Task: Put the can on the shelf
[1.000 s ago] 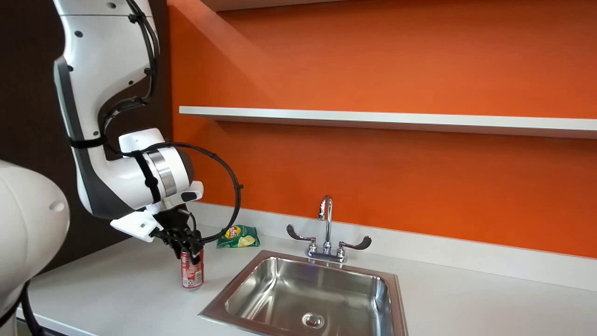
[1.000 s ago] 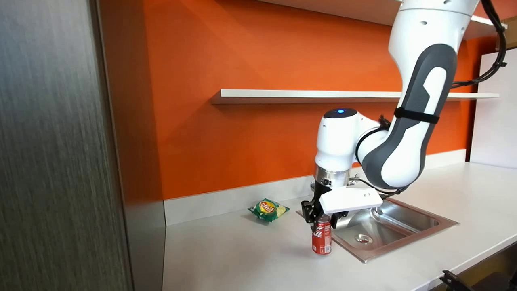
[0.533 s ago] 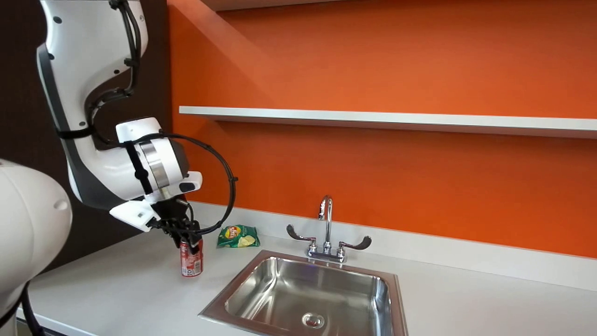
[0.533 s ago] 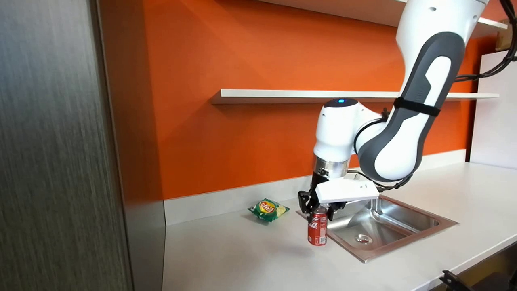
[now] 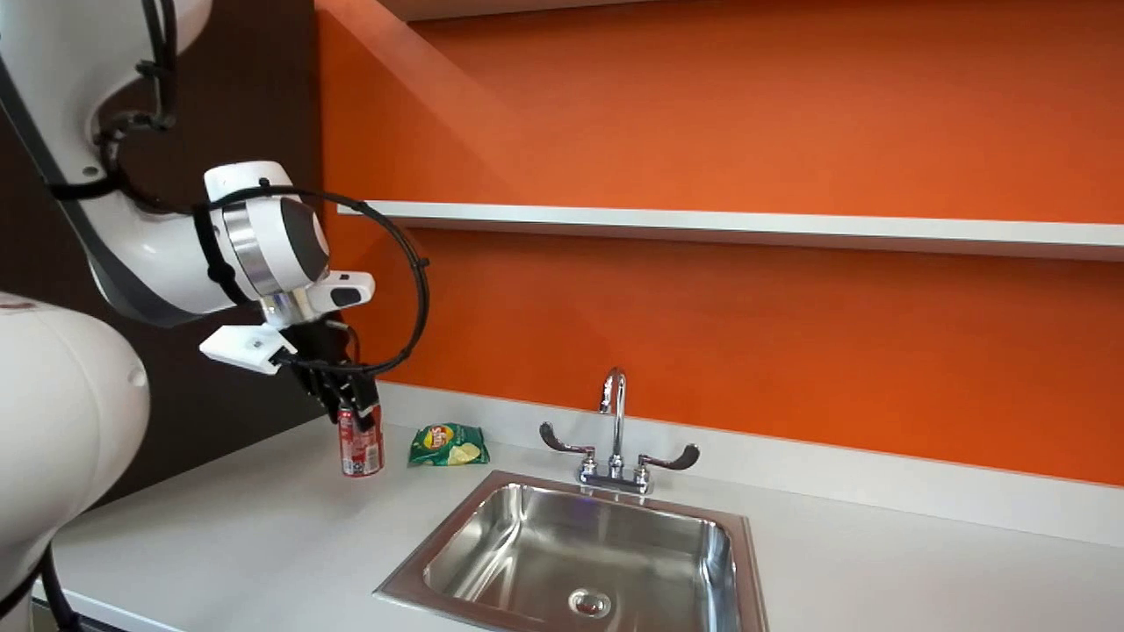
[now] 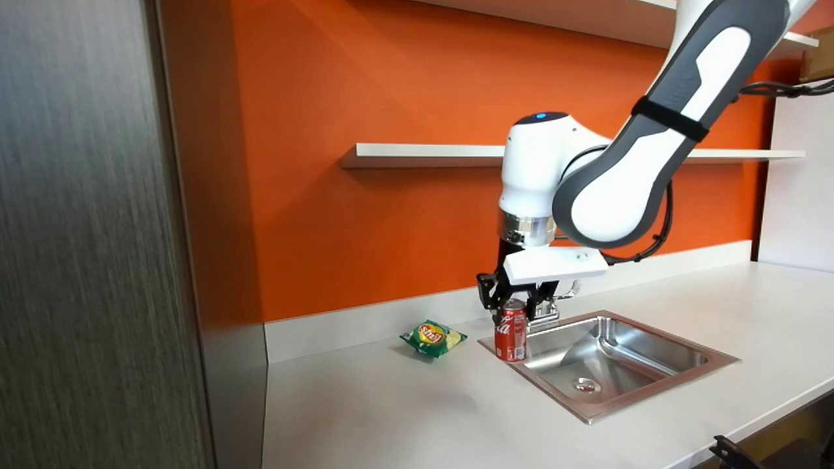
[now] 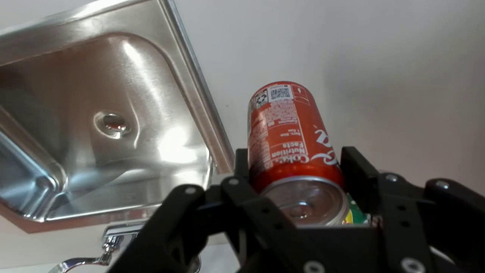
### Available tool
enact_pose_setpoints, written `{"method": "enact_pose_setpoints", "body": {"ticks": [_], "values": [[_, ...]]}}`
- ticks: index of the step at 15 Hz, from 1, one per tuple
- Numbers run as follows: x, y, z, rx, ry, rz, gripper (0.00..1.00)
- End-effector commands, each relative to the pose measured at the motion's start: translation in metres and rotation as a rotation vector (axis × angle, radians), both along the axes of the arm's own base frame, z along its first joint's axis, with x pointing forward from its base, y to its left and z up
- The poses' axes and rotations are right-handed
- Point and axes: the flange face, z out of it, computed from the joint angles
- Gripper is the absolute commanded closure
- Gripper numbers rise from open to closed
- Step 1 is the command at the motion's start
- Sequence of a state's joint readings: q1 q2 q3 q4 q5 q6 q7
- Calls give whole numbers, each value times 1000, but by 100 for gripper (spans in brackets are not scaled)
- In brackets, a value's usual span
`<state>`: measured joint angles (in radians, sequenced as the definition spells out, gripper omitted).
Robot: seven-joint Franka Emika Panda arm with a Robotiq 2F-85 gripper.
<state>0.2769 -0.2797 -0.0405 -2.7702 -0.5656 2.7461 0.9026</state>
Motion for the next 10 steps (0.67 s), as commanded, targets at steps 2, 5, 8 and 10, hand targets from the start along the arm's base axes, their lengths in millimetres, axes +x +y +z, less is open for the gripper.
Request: {"method": "enact_pose_setpoints", "body": {"ticks": [2, 5, 8, 10], "values": [[-22, -12, 70, -32, -40, 12, 63], [-33, -19, 109, -61, -80, 15, 63], [-40, -20, 147, -50, -109, 36, 63], [-43, -17, 171, -52, -129, 63, 63]]}}
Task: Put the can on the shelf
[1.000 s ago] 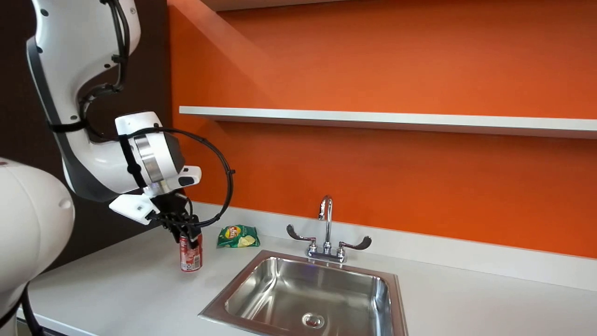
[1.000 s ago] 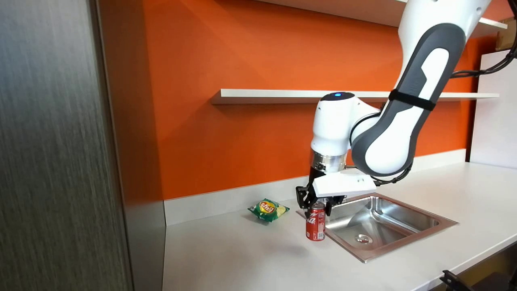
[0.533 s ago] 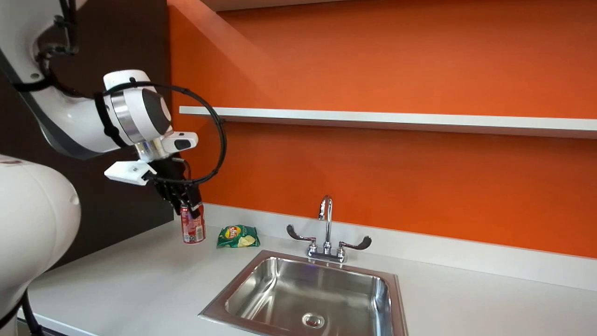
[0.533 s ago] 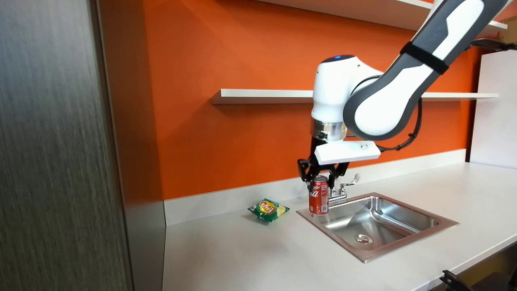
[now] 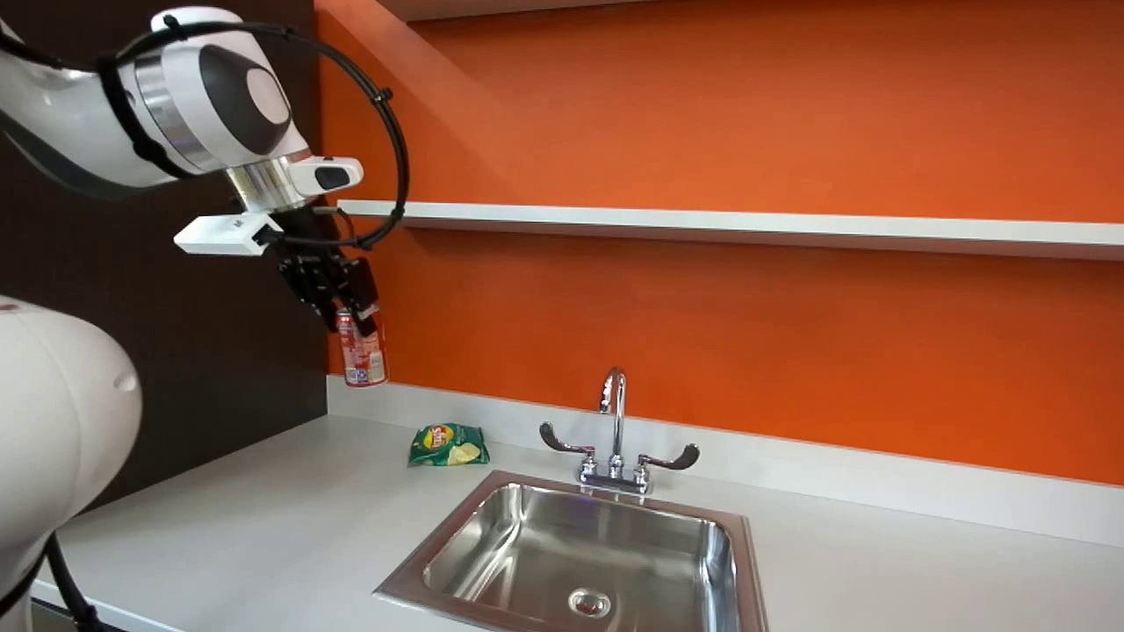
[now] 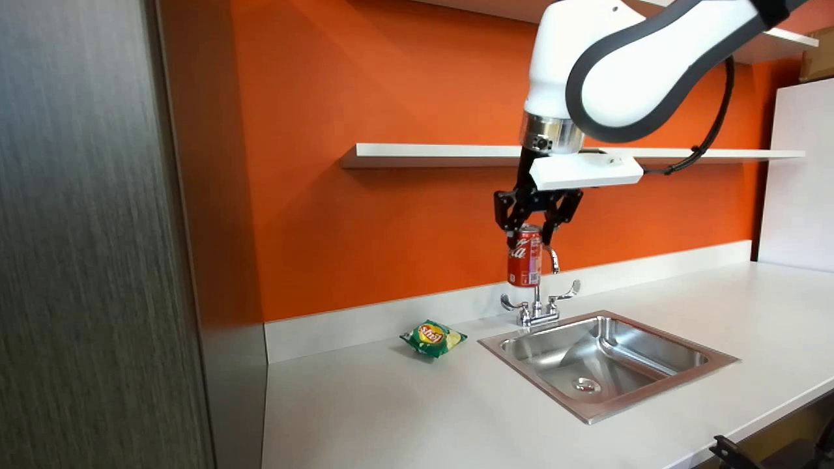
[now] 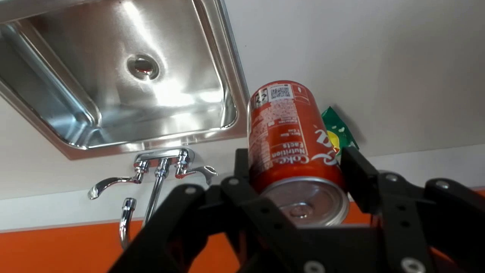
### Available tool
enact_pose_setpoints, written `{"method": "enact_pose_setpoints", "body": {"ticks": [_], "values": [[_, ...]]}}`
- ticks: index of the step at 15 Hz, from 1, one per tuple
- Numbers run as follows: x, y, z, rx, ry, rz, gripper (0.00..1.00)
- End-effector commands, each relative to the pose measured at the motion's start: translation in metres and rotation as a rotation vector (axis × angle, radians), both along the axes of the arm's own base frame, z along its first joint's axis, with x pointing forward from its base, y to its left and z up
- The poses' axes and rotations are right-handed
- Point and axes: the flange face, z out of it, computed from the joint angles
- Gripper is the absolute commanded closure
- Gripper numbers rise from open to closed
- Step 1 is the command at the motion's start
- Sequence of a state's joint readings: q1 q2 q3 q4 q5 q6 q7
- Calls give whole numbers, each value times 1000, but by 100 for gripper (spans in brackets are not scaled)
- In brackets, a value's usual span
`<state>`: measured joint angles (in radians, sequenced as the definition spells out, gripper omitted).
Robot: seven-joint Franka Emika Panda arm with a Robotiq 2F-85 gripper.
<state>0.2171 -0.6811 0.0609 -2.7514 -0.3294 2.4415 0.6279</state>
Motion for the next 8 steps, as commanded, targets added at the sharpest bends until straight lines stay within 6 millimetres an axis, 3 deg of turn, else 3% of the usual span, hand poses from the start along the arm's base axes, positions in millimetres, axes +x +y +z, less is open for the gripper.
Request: {"method": "enact_pose_setpoints", "body": {"ticks": [1, 8], "values": [[-12, 0, 52, -30, -47, 45, 63], [-12, 17, 138, -72, -182, 92, 63]]}}
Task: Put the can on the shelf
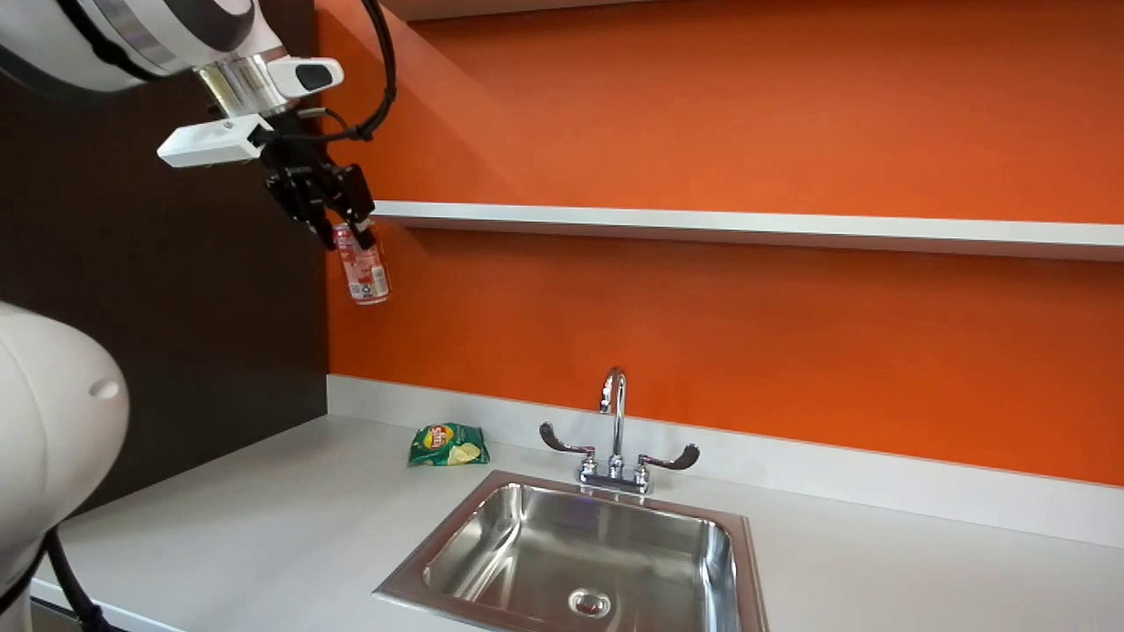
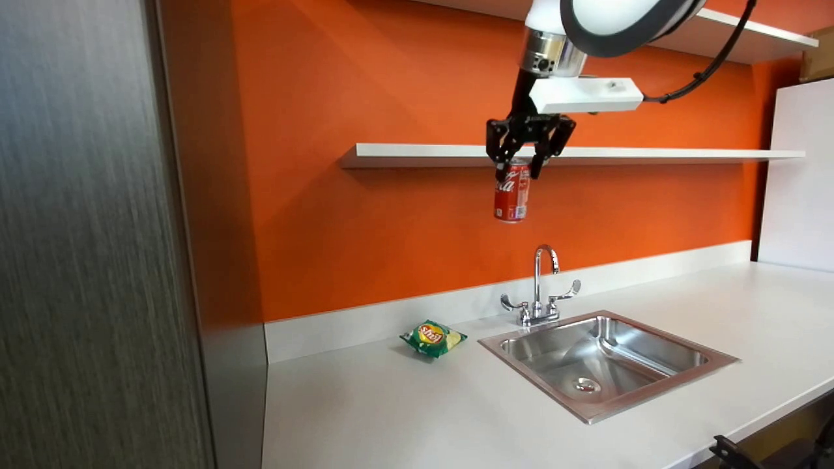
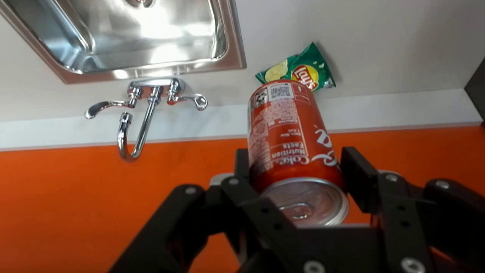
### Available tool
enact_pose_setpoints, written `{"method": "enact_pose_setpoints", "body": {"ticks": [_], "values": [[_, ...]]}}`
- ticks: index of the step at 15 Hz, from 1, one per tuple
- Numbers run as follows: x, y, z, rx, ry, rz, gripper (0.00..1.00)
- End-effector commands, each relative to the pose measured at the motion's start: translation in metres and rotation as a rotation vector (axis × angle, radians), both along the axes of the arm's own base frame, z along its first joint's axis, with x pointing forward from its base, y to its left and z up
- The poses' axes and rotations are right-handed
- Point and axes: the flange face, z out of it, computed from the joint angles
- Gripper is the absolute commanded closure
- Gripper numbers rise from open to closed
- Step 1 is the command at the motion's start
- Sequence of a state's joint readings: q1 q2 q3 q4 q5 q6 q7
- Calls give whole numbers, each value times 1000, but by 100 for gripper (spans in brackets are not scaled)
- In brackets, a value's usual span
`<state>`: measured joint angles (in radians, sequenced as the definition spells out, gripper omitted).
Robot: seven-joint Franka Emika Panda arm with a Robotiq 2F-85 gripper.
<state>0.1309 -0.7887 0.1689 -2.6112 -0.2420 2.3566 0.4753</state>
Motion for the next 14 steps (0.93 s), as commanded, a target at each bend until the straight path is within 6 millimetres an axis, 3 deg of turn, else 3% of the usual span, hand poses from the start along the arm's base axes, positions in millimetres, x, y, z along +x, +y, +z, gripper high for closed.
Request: {"method": "enact_pose_setpoints", "body": {"ticks": [1, 8, 14], "values": [[-5, 7, 54, -33, -61, 24, 63], [5, 24, 130, -55, -148, 42, 63], [40, 22, 177, -53, -152, 30, 63]]}}
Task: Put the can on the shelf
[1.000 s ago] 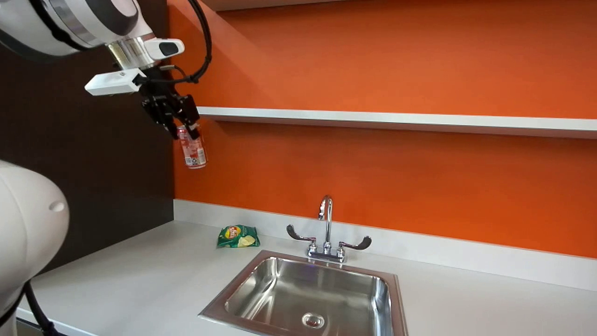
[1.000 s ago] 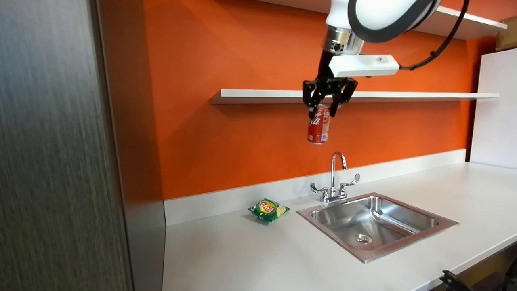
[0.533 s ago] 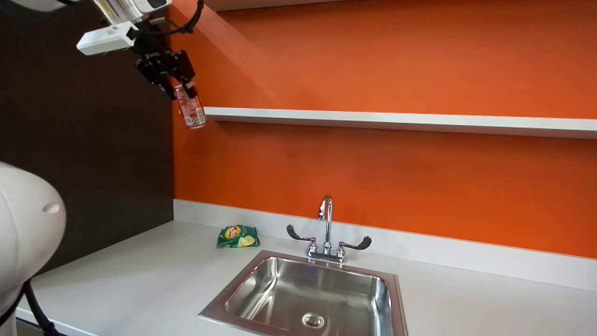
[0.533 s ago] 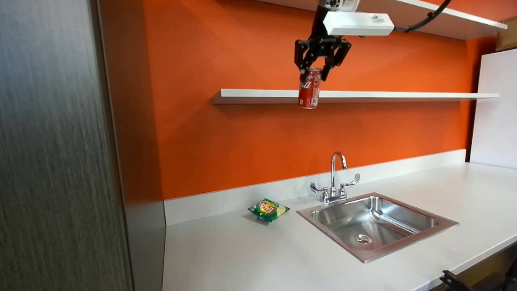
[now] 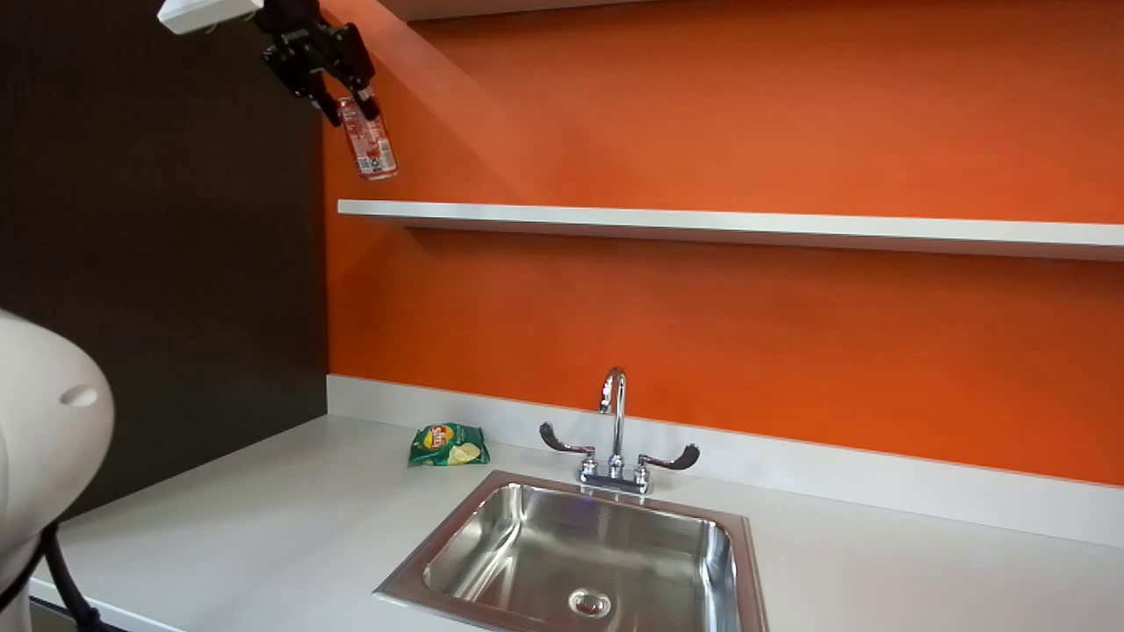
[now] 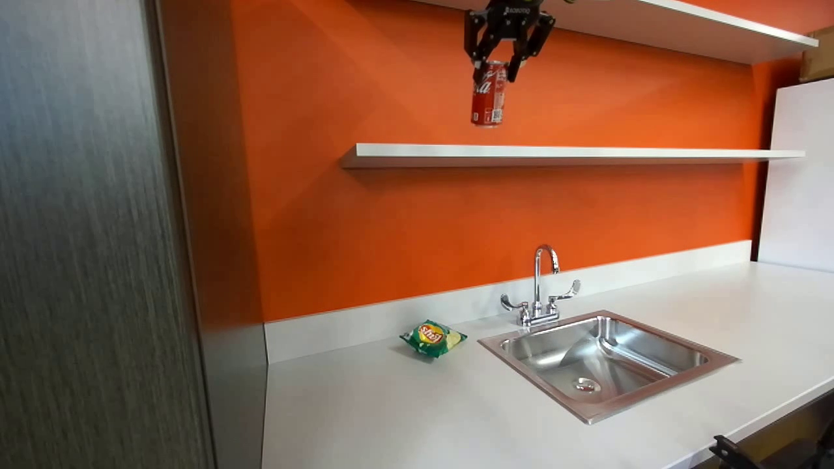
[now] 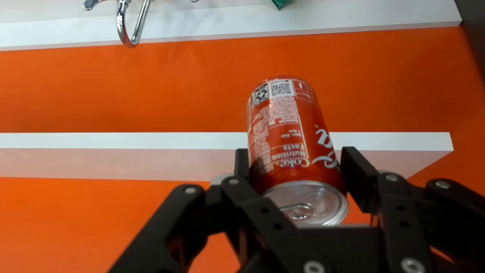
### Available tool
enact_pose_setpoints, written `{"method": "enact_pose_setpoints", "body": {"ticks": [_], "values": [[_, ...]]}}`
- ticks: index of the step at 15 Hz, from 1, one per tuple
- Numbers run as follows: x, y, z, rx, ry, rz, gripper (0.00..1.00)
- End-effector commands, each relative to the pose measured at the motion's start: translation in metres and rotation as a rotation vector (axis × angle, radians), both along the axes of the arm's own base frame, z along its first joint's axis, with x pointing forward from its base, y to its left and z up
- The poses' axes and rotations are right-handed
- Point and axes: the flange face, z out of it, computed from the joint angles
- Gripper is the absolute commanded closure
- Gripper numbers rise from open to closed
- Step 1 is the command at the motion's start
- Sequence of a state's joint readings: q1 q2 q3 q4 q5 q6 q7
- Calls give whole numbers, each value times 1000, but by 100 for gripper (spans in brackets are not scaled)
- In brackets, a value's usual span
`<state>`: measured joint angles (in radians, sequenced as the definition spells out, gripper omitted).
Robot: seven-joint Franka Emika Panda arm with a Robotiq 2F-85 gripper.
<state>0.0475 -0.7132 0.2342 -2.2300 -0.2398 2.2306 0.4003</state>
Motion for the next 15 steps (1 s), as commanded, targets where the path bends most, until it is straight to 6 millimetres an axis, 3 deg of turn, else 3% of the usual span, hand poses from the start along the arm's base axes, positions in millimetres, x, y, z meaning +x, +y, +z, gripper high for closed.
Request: {"method": "enact_pose_setpoints", "body": {"ticks": [1, 6, 15], "values": [[34, 1, 32, -16, 15, 2, 63], [76, 11, 45, -2, 21, 16, 63], [141, 20, 37, 3, 22, 15, 63]]}}
